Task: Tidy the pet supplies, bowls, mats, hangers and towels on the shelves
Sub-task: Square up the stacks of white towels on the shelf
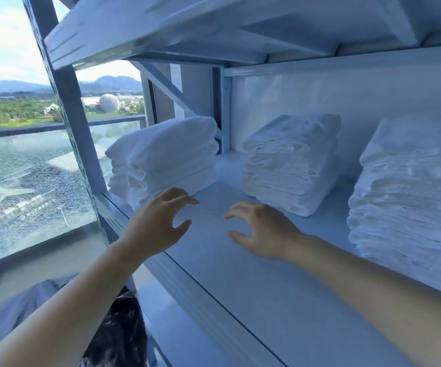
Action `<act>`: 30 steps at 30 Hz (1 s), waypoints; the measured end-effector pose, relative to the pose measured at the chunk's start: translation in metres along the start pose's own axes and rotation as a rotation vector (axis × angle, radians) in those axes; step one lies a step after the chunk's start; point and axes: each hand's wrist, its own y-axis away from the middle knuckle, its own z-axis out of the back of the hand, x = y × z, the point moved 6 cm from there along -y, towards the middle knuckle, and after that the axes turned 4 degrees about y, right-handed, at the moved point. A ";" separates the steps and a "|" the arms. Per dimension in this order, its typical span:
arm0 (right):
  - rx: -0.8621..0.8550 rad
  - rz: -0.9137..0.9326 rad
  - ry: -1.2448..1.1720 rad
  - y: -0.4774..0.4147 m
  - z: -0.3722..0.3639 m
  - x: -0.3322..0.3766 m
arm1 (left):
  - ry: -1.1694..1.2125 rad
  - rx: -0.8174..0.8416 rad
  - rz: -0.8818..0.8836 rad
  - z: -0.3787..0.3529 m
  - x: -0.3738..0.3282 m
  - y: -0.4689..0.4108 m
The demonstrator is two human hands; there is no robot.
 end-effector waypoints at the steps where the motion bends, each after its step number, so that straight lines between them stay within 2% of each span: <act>1: -0.004 -0.001 0.003 -0.009 -0.002 0.002 | -0.010 -0.017 0.004 0.004 0.009 -0.004; 7: -0.091 -0.008 -0.010 -0.062 -0.020 0.006 | -0.084 -0.073 -0.029 0.018 0.053 -0.019; 13: -0.150 -0.020 -0.036 -0.110 -0.050 0.004 | -0.197 0.008 -0.090 0.004 0.086 -0.021; 22: -0.105 -0.042 0.027 -0.160 -0.084 -0.005 | -0.227 -0.077 -0.195 -0.012 0.081 -0.032; 30: -0.104 -0.056 0.000 -0.179 -0.094 -0.017 | -0.219 -0.113 -0.189 -0.016 0.087 -0.041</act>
